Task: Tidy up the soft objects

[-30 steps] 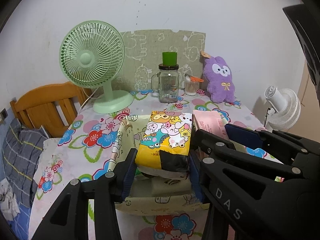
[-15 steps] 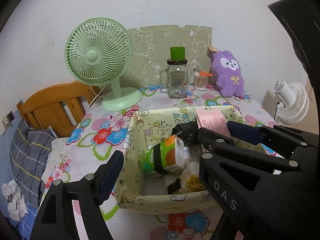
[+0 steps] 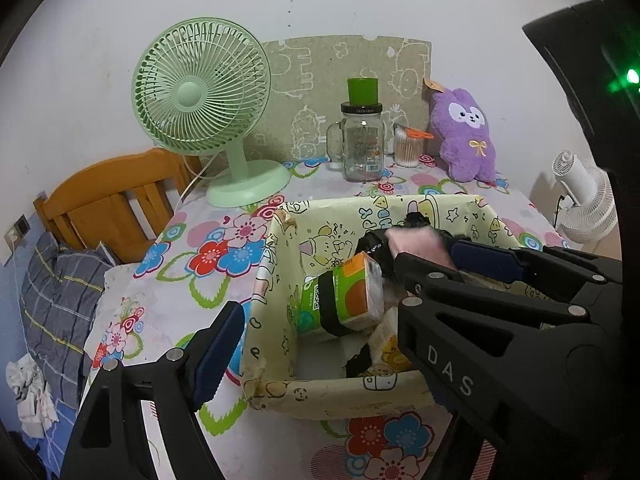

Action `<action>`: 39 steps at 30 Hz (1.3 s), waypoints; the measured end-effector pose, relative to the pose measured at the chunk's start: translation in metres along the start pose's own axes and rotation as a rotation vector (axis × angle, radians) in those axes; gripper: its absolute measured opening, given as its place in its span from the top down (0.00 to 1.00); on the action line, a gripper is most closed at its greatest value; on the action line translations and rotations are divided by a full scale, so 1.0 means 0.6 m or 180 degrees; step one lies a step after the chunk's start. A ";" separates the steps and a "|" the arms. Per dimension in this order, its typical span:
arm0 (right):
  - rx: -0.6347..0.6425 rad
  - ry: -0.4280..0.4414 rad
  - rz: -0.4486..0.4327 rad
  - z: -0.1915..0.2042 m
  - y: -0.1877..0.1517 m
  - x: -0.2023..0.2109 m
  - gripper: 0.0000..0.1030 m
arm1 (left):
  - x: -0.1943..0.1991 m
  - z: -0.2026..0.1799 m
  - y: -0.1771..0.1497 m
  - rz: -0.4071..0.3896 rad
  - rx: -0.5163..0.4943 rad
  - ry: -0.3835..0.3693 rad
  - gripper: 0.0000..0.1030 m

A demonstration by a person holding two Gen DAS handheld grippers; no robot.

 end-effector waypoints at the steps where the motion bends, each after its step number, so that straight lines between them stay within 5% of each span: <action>1: 0.0007 -0.0013 0.0002 -0.001 0.000 0.001 0.54 | 0.001 0.000 0.000 -0.0010 0.0000 0.0027 0.17; 13: 0.0083 -0.0250 -0.0098 -0.024 -0.011 0.037 0.18 | 0.021 -0.001 -0.007 -0.0042 0.0044 -0.0034 0.10; 39: -0.0050 -0.0474 -0.0590 -0.048 -0.088 0.200 0.03 | 0.130 -0.026 -0.037 -0.0324 -0.0001 -0.0238 0.00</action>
Point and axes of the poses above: each gripper's, at about its wrist camera, not at the fingertips, and x roughly against the way its jaws point, z to its left, y to its top, the point moved 7 cm from there along -x, roughly the way its jaws point, and after that the axes turned 12 degrees about z, right-handed, at the moved point
